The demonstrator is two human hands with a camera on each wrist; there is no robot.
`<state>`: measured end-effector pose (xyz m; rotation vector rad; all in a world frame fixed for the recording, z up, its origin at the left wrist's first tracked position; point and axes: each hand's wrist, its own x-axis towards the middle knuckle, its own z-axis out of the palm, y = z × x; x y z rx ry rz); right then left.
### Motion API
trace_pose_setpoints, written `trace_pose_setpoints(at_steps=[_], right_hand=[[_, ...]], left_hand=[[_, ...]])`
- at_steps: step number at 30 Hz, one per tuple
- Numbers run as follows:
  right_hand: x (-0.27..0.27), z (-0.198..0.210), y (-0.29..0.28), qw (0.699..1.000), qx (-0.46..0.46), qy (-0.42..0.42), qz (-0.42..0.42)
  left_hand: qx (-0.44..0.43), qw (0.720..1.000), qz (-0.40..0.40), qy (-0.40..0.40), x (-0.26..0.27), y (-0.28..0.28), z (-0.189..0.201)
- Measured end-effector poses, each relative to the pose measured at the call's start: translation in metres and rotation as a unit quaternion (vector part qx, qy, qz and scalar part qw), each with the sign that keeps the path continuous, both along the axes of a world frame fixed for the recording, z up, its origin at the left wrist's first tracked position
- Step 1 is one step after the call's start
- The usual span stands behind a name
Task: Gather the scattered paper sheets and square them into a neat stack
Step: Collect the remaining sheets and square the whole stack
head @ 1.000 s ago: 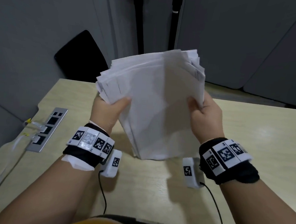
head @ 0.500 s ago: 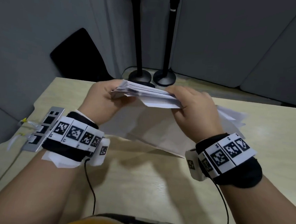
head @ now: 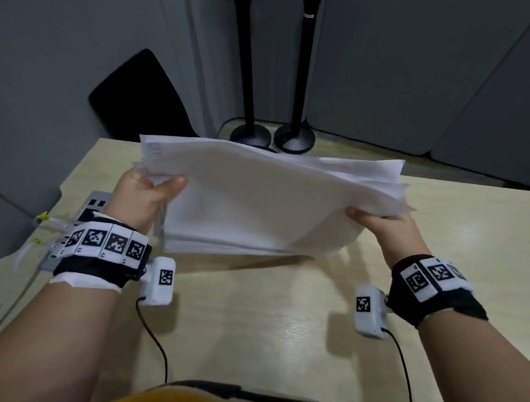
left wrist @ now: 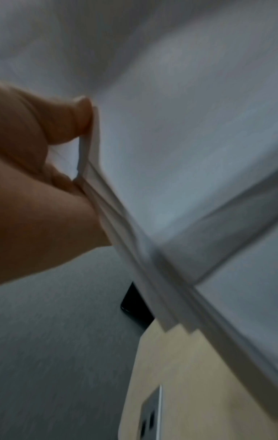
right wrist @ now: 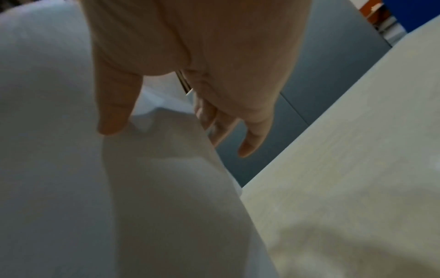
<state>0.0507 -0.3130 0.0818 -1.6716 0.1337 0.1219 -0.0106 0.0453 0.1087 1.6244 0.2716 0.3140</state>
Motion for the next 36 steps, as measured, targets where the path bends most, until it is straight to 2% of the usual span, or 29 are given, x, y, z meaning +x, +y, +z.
trace_pose_setpoints(at_steps=[5,10,14,17,21,26,30,36], right_hand=[[0.001,-0.003,0.002,0.999,0.026,-0.014,0.036],[0.002,-0.005,0.004,0.997,-0.012,-0.078,-0.022],[0.002,0.002,0.009,0.989,-0.011,-0.139,-0.056],[0.002,-0.008,0.008,0.992,-0.061,-0.107,-0.026],[0.004,-0.024,0.008,0.989,-0.134,-0.056,-0.009],[0.002,-0.019,0.008,0.994,-0.048,-0.094,-0.029],[0.002,-0.016,0.006,0.991,0.044,-0.110,-0.059],[0.002,-0.023,0.017,0.994,-0.007,-0.097,-0.046]], left_hand=[[-0.033,0.999,0.020,0.028,-0.003,-0.008,-0.015],[-0.059,0.997,0.049,0.022,-0.002,-0.025,-0.025],[-0.066,0.997,0.040,0.010,0.001,-0.034,-0.024],[-0.044,0.997,0.015,0.059,-0.001,-0.038,-0.041],[-0.027,0.995,0.035,0.095,-0.001,-0.051,-0.056],[-0.029,0.995,0.086,0.052,0.004,-0.049,-0.053],[-0.023,0.998,0.061,0.021,0.004,-0.039,-0.046],[-0.042,0.996,0.079,0.029,0.004,-0.049,-0.051]])
